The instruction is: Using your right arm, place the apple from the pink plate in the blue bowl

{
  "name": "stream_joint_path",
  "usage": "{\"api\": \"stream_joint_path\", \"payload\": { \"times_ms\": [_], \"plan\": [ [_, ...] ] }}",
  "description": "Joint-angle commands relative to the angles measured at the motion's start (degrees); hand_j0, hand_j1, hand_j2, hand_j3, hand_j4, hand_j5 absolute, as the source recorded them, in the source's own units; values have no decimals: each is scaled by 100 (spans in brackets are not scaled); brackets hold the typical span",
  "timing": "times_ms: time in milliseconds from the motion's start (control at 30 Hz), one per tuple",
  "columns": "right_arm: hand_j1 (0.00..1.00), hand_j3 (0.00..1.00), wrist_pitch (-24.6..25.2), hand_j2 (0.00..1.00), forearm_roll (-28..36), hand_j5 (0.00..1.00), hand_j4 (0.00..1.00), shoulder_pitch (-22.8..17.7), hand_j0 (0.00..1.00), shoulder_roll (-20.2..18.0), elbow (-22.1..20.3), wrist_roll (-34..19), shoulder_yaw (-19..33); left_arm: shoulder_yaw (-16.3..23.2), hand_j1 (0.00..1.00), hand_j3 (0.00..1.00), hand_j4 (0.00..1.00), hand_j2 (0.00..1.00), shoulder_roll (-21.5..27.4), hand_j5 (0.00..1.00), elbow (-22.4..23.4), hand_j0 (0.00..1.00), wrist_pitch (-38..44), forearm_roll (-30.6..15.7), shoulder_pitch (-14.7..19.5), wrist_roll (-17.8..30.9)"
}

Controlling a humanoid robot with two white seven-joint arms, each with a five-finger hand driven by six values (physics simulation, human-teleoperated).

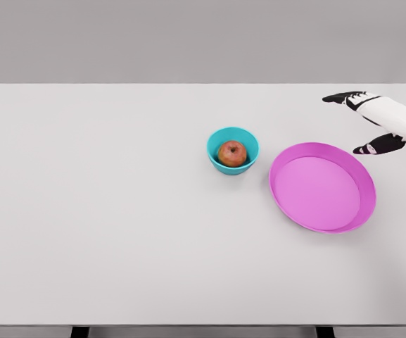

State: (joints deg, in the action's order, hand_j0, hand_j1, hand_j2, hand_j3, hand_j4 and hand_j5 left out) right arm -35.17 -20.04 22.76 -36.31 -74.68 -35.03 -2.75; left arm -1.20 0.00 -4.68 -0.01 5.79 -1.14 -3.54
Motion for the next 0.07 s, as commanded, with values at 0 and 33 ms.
{"api": "stream_joint_path", "payload": {
  "times_ms": [0, 33],
  "plan": [
    [100, 100, 17, 100, 18, 100, 100, 0, 100, 1, 23, 3, 11, 5, 100, 100, 100, 100, 0, 100, 2, 100, 1, -8, 0, 2],
    [100, 100, 17, 100, 17, 100, 100, -9, 100, 9, 172, 3, 3, 5, 100, 100, 100, 100, 0, 100, 2, 100, 1, -8, 0, 11]
  ]
}}
